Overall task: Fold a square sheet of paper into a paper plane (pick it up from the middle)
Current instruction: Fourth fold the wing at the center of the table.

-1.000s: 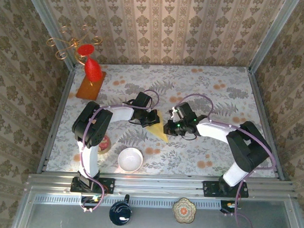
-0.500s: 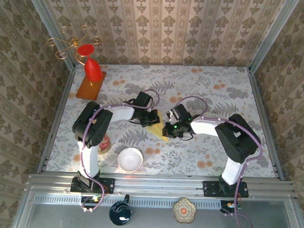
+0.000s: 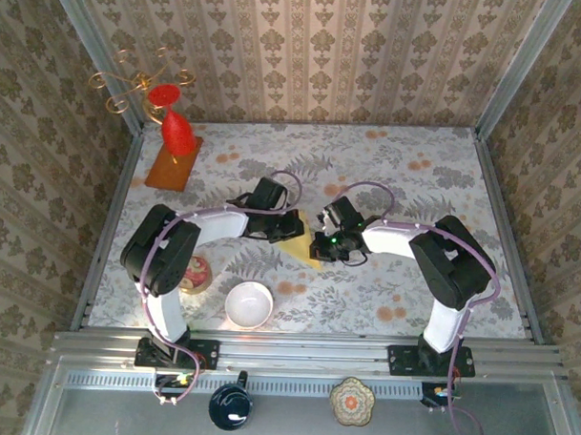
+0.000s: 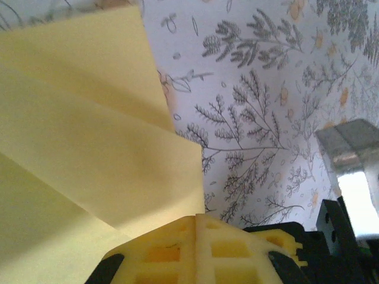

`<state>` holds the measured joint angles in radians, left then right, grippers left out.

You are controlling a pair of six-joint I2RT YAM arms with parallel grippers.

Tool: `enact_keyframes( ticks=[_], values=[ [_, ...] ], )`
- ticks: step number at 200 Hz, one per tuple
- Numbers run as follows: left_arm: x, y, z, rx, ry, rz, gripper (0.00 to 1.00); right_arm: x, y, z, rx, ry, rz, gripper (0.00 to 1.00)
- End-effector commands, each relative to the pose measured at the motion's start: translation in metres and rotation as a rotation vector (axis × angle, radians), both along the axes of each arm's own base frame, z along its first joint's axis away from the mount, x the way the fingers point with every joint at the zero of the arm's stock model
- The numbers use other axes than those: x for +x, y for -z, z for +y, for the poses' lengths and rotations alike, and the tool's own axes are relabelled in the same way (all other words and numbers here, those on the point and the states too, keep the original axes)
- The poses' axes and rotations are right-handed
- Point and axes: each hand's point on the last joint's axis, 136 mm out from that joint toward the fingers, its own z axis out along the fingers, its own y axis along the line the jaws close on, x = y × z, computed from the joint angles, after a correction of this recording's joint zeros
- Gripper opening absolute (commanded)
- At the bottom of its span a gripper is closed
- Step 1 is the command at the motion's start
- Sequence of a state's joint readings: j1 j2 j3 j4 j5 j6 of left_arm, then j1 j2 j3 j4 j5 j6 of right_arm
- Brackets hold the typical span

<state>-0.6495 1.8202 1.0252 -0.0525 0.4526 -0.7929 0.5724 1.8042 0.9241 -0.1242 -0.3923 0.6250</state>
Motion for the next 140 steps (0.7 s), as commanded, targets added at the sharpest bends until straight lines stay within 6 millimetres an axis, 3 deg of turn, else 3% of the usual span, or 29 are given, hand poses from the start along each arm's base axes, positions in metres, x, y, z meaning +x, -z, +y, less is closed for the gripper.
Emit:
enact_keyframes(
  ticks=[1,56,140],
  values=[
    [-0.009,0.002,-0.007,-0.026,0.037,-0.006,0.06,-0.027,0.044,-0.031,-0.17,0.025,0.13,0.01],
    [-0.015,0.017,-0.02,-0.05,0.072,0.039,0.06,-0.029,0.045,-0.034,-0.17,0.032,0.139,0.01],
    [-0.013,0.056,0.006,0.045,0.002,0.092,0.05,-0.042,0.059,-0.05,-0.244,0.045,0.187,0.01]
  ],
)
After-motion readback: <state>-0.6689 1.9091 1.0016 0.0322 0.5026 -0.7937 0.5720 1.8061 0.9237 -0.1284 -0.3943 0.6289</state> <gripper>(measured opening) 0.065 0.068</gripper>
